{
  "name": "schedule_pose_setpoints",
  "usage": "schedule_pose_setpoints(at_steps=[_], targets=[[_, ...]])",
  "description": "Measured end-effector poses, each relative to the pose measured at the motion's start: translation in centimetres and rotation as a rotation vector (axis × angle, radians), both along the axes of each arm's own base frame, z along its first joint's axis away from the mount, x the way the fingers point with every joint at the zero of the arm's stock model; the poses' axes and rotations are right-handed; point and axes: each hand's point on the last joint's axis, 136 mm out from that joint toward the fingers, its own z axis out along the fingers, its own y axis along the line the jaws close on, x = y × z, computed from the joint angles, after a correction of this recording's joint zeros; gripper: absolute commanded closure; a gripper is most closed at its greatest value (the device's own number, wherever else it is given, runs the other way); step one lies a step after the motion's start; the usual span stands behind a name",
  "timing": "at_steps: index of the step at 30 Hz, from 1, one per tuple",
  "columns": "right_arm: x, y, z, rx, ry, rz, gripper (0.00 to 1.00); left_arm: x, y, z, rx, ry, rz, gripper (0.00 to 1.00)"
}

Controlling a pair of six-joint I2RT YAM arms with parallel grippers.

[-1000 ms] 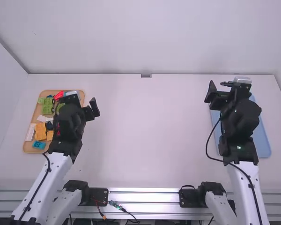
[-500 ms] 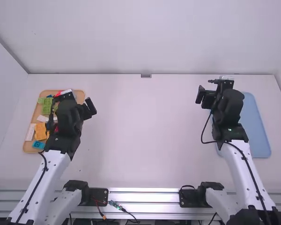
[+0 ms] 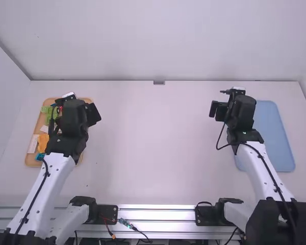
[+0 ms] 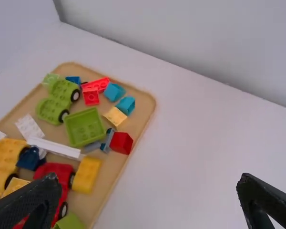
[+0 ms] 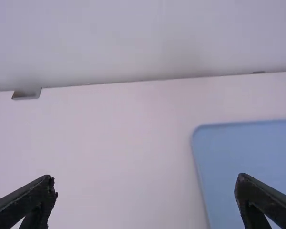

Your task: Assemble lego blocks to make yellow taxi

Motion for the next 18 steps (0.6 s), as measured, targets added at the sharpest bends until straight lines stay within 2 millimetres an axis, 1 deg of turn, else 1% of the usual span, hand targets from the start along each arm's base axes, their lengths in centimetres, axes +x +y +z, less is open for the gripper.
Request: schedule_pose_setpoints(at_steps=[3, 9, 12, 14, 15, 16, 18], targets=[[0.2, 0.0, -0.3, -0.001, 0.003, -0.001, 0.01, -0.1, 0.3, 0.0, 0.009, 0.003, 0.014, 0.01], [0.5, 0.0, 0.3, 0.016, -0.022, -0.011, 0.01, -0.6, 0.6, -0.4, -0.002, 0.014, 0.05, 0.01], [0.4, 0.2, 0.2, 0.016, -0.018, -0.005, 0.01, -1.4, 0.9, -1.3, 0.003, 0.062, 0.065, 0.01], [0.3, 0.7, -0.1, 0.003, -0.004, 0.014, 0.01, -2.4, 1.4, -2.1, 0.008, 0.127, 0.083, 0.01], [0.2, 1.0, -0.2, -0.004, -0.002, 0.026, 0.01, -2.7, 2.0, -2.1, 0.008, 0.151, 0.101, 0.01], [0.2, 1.2, -0.2, -0.004, -0.001, 0.03, 0.0, -2.7, 2.0, -2.0, 0.008, 0.151, 0.103, 0.01], [0.2, 1.8, -0.2, -0.015, 0.0, 0.054, 0.01, -3.1, 3.4, -1.4, 0.002, 0.179, 0.136, 0.01]])
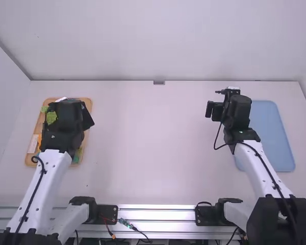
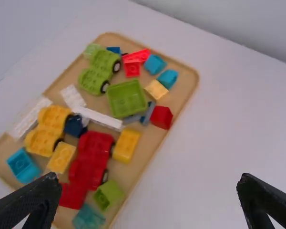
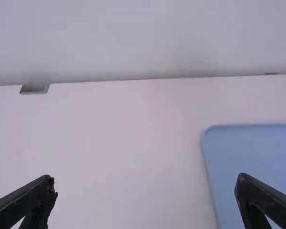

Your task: Assemble lego blocks to make yellow taxi

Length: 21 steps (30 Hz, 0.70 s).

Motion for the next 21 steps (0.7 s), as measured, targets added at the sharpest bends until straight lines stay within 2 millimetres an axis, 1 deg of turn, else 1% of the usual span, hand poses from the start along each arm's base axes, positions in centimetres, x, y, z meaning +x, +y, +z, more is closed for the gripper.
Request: schedule_pose_setpoints(at_steps=[1, 4, 5, 6, 7, 8, 9, 10, 12, 14, 17, 18, 19, 21], targets=[[0.0, 0.3, 0.0, -0.007, 0.0, 0.012, 0.01, -0.1, 0.9, 0.6, -0.003, 0.004, 0.017, 0.01], [0.0, 0.7, 0.0, -0.015, -0.001, 0.026, 0.01, -0.3, 2.8, 1.5, -0.005, 0.019, 0.041, 0.01], [0.0, 0.7, 0.0, -0.017, -0.002, 0.027, 0.01, -0.4, 3.6, 1.7, -0.004, 0.028, 0.049, 0.01], [0.0, 0.7, 0.0, -0.018, -0.002, 0.028, 0.01, -0.4, 3.8, 1.7, -0.004, 0.03, 0.054, 0.01], [0.0, 0.7, 0.0, -0.022, -0.002, 0.03, 0.01, -0.5, 4.9, 1.6, -0.004, 0.049, 0.072, 0.01], [0.0, 0.7, 0.0, -0.023, -0.002, 0.03, 0.01, -0.5, 5.3, 1.5, -0.004, 0.055, 0.08, 0.01], [0.0, 0.6, 0.0, -0.025, -0.001, 0.029, 0.01, -0.7, 6.7, 0.9, -0.004, 0.086, 0.101, 0.01], [0.0, 0.6, 0.0, -0.025, -0.001, 0.03, 0.01, -0.7, 6.9, 0.8, -0.005, 0.092, 0.104, 0.01], [0.0, 0.6, 0.1, -0.025, -0.005, 0.031, 0.01, -1.2, 9.1, -0.7, -0.019, 0.154, 0.125, 0.01], [0.0, 0.6, 0.1, -0.025, -0.007, 0.029, 0.01, -1.4, 10.4, -1.5, -0.035, 0.187, 0.137, 0.01], [0.2, 0.5, 0.3, -0.026, -0.016, 0.028, 0.01, -2.2, 13.8, -3.1, -0.098, 0.249, 0.173, 0.01], [0.2, 0.4, 0.3, -0.026, -0.017, 0.026, 0.01, -2.3, 14.0, -3.2, -0.106, 0.255, 0.176, 0.01], [0.2, 0.4, 0.4, -0.025, -0.021, 0.026, 0.01, -2.7, 15.4, -3.8, -0.141, 0.283, 0.18, 0.01], [0.3, 0.4, 0.5, -0.025, -0.025, 0.025, 0.01, -3.4, 17.2, -4.8, -0.204, 0.33, 0.175, 0.01]])
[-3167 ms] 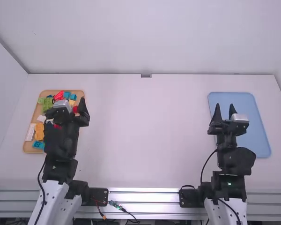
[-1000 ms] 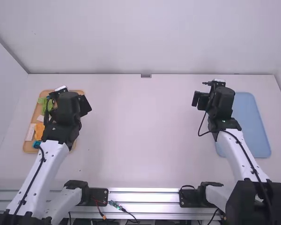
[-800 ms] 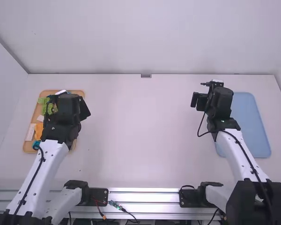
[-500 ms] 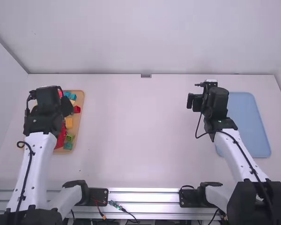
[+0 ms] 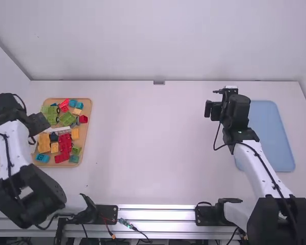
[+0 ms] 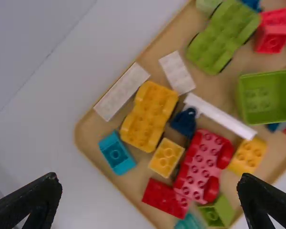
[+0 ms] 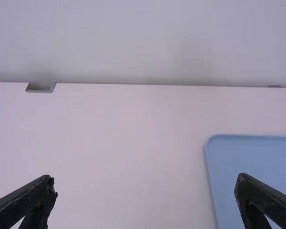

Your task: Assemble lego blocks to make yellow taxi

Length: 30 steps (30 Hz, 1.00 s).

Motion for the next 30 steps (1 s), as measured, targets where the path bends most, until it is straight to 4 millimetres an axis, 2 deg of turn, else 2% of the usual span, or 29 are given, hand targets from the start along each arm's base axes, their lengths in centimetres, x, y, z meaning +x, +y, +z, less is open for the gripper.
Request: schedule_pose_setpoints(at_steps=[5, 10, 13, 16, 26, 30], targets=[[0.0, 0.0, 0.0, -0.001, 0.0, 0.001, 0.01, -1.5, 3.3, -2.8, -0.152, 0.086, -0.037, 0.01], [0.0, 0.0, 0.1, -0.003, -0.003, 0.002, 0.01, -1.7, 4.8, -6.0, -0.255, 0.155, -0.145, 0.01], [0.1, 0.0, 0.2, -0.001, -0.009, 0.001, 0.01, -1.0, 5.1, -8.4, -0.289, 0.187, -0.239, 0.01], [0.1, 0.0, 0.2, -0.001, -0.009, -0.001, 0.01, -0.2, 5.3, -9.8, -0.286, 0.195, -0.302, 0.01], [0.2, 0.0, 0.3, -0.002, -0.013, 0.0, 0.01, 2.5, 3.6, -10.7, -0.251, 0.209, -0.449, 0.01], [0.2, 0.0, 0.3, -0.002, -0.013, -0.002, 0.01, 3.3, 3.0, -11.8, -0.232, 0.203, -0.472, 0.01]])
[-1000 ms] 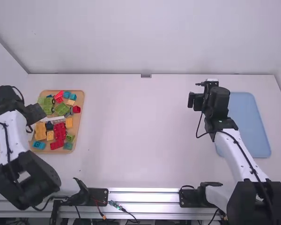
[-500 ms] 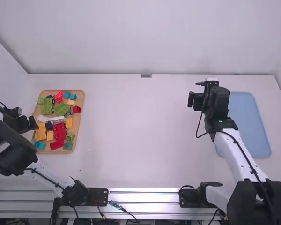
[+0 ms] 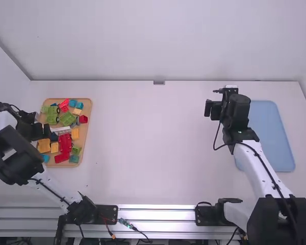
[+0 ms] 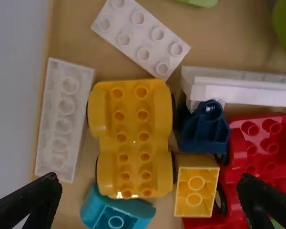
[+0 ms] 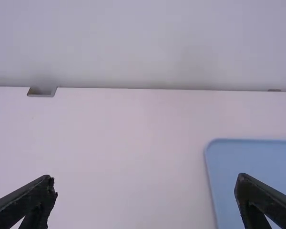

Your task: Assemble lego blocks to make yellow taxi

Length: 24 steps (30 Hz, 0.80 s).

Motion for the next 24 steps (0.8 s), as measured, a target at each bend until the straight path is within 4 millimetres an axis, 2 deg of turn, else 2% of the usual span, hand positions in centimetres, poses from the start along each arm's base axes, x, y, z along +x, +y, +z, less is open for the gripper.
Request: schedule_pose_setpoints(at_steps=[6, 10, 13, 19, 21, 24], targets=[[0.0, 0.0, 0.0, 0.004, 0.0, 0.001, 0.01, -0.9, -0.1, -1.5, 0.011, 0.034, 0.043, 0.02], [0.1, 0.0, 0.1, 0.002, -0.006, -0.001, 0.01, -1.6, 0.0, -2.3, 0.009, 0.046, 0.066, 0.11], [0.1, 0.0, 0.2, 0.003, -0.011, 0.001, 0.01, -2.0, -0.1, -2.9, 0.005, 0.046, 0.08, 0.24], [0.1, 0.0, 0.2, 0.001, -0.011, 0.001, 0.01, -1.6, 0.5, -3.4, 0.031, 0.022, 0.108, 0.26], [0.1, 0.0, 0.2, 0.002, -0.011, 0.001, 0.01, -1.7, 0.7, -3.6, 0.044, 0.021, 0.128, 0.21], [0.1, 0.0, 0.2, 0.002, -0.011, 0.0, 0.01, -2.0, 0.7, -3.9, 0.046, 0.033, 0.14, 0.21]])
